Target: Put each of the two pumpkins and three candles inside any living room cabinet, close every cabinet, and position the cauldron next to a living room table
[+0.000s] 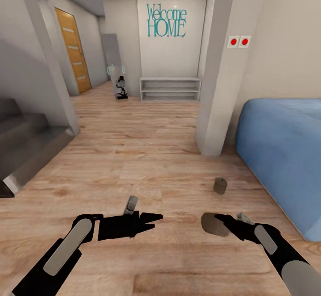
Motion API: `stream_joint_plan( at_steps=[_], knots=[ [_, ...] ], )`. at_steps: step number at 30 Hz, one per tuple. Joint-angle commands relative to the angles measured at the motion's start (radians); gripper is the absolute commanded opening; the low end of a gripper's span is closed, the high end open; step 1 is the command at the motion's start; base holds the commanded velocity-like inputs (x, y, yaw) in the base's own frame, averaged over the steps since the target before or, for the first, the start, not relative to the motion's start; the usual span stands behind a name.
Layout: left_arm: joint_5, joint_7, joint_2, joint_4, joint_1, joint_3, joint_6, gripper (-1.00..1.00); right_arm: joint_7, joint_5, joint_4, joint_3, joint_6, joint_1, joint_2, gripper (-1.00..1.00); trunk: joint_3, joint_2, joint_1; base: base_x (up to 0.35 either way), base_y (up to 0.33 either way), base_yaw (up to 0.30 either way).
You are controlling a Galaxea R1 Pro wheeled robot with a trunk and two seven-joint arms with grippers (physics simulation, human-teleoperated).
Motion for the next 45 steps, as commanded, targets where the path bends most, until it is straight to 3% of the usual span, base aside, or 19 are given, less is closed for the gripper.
stream_joint_plan(
  at_steps=[1, 13, 16, 19, 24, 27, 30, 34, 45],
  knots=[
    [-0.009, -0.011, 0.001, 0.0, -0.001, -0.001, 0.001, 1.0, 0.009, -0.003, -0.001, -0.004, 0.009, -0.001, 0.0, -1.0, -0.001, 0.0, 0.0, 0.336, 0.11, 0.0],
    [-0.007, -0.012, 0.002, 0.0, -0.001, -0.001, 0.001, 1.0, 0.016, -0.009, -0.001, -0.004, 0.019, -0.001, 0.001, -1.0, -0.001, 0.0, 0.0, 0.336, 0.11, 0.0],
    [-0.005, -0.012, 0.002, 0.0, -0.001, -0.001, 0.001, 1.0, 0.001, -0.008, -0.05, -0.003, 0.072, -0.001, 0.006, -1.0, -0.001, 0.0, 0.0, 0.336, 0.11, 0.0],
    [-0.005, -0.012, 0.001, 0.0, -0.001, -0.001, 0.001, 1.0, -0.128, -0.008, -0.172, -0.001, 0.13, 0.0, 0.009, -1.0, -0.001, 0.0, 0.0, 0.336, 0.11, 0.0],
    [-0.004, -0.012, 0.001, 0.0, -0.001, -0.001, 0.001, 1.0, -0.537, -0.027, -0.592, -0.001, 0.257, 0.014, 0.013, -1.0, -0.001, 0.0, 0.0, 0.336, 0.11, 0.0],
    [-0.004, -0.012, 0.001, 0.0, 0.0, -0.002, 0.001, 1.0, -0.805, -0.065, -0.774, -0.002, 0.355, 0.036, 0.04, -1.0, -0.001, 0.0, 0.0, 0.335, 0.099, 0.0],
    [-0.004, -0.012, 0.0, 0.0, -0.001, -0.002, 0.001, 1.0, -0.992, -0.134, -0.834, -0.003, 0.392, 0.045, 0.065, -1.0, -0.001, 0.0, 0.0, 0.336, 0.058, 0.0],
    [-0.005, -0.012, 0.0, 0.0, -0.001, -0.002, 0.001, 1.0, -1.071, -0.229, -0.851, -0.002, 0.447, 0.048, 0.073, -1.0, -0.001, 0.0, 0.0, 0.336, 0.013, 0.0],
    [-0.011, -0.01, 0.001, 0.0, -0.001, -0.001, 0.0, 1.0, -1.1, -0.263, -0.835, -0.001, 0.468, 0.049, 0.075, -1.0, -0.001, 0.0, 0.0, 0.322, 0.001, -0.018]
  ],
)
